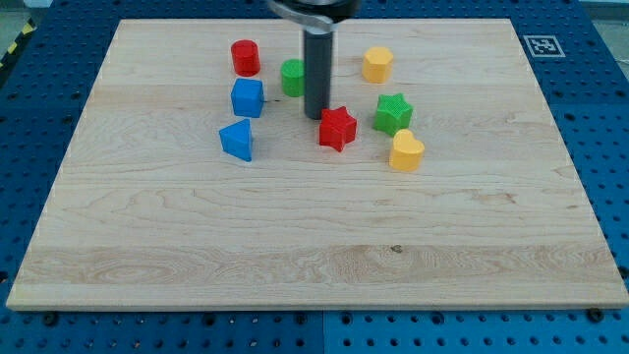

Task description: Nudge the yellow heart down a bit

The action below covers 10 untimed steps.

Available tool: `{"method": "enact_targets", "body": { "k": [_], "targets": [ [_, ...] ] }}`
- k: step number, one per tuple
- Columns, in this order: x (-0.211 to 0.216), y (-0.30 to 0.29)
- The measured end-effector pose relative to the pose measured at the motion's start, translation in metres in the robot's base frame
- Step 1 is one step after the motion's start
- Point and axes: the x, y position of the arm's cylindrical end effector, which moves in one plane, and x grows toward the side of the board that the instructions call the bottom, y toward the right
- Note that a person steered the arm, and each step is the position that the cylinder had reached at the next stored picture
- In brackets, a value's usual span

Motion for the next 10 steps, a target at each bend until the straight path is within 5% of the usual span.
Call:
{"method": "enact_targets", "body": {
  "k": [6, 9, 10],
  "targets": [
    [-0.034, -0.008],
    [-0.027, 0.154],
    [0.011, 0.192]
  ]
}}
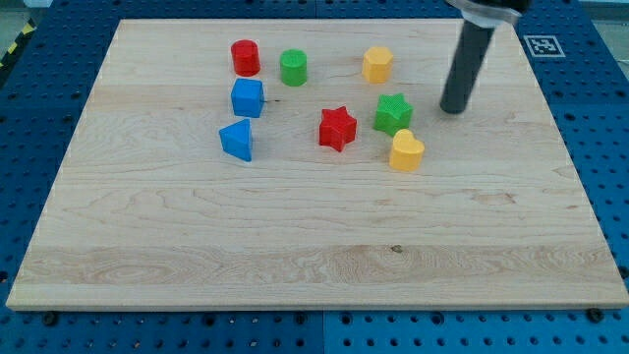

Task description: Nudge the yellow heart down a bit

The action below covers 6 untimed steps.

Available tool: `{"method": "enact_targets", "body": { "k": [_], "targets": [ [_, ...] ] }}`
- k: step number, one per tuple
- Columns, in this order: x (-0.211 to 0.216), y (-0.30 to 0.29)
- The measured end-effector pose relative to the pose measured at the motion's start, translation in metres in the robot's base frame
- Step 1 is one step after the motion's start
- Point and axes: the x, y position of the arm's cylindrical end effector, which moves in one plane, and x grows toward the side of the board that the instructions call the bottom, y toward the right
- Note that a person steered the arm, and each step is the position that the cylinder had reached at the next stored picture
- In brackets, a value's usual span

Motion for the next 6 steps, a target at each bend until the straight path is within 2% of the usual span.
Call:
{"method": "enact_targets", "body": {
  "k": [1, 2, 6],
  "targets": [
    [0.049, -0.021],
    [0.053, -0.023],
    [0.014, -0.091]
  ]
}}
